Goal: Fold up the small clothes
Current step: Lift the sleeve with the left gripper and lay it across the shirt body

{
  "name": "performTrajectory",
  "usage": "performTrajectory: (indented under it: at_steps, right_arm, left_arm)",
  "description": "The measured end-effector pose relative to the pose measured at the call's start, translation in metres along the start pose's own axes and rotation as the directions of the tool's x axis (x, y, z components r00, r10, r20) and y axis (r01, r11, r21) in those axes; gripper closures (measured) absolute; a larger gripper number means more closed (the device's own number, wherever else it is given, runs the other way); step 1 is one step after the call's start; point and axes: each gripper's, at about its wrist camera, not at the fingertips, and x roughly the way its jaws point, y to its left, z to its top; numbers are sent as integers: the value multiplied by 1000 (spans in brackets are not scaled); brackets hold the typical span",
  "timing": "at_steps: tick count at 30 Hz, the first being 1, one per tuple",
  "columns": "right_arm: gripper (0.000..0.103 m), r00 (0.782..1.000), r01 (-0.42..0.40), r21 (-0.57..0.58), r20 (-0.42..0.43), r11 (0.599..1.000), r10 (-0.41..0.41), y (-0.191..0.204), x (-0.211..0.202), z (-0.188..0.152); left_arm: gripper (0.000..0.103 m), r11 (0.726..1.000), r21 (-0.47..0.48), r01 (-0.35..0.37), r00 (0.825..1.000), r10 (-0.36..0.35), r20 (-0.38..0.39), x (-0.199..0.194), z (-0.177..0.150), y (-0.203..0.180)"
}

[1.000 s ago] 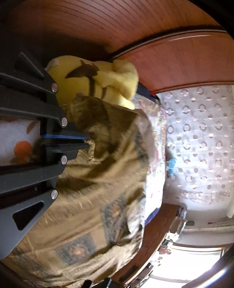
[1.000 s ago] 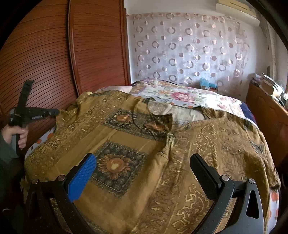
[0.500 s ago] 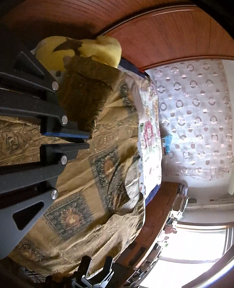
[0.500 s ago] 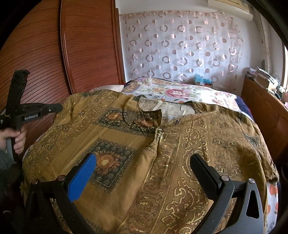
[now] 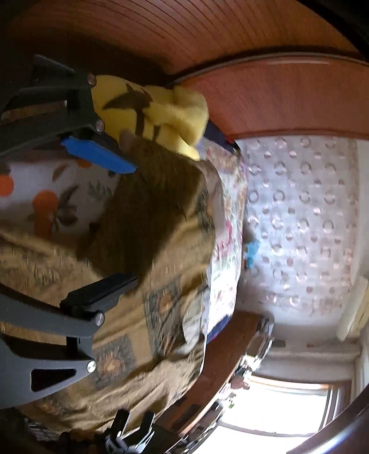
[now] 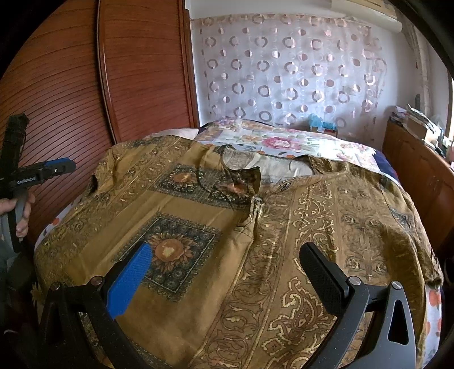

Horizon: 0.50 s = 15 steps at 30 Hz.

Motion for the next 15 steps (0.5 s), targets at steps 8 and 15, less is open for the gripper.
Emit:
performTrajectory:
  at_steps: [8,15]
  right_arm:
    - [0,1000,-21,-38,5,999,21,4,6,13]
    - [0,997,-76,-75,16,994,78,22,15,26]
  left_arm:
    - [29,998,-15,-64,993,62,-102,54,2,25]
    - [29,997,-58,-49,980,37,-195,81,7,39]
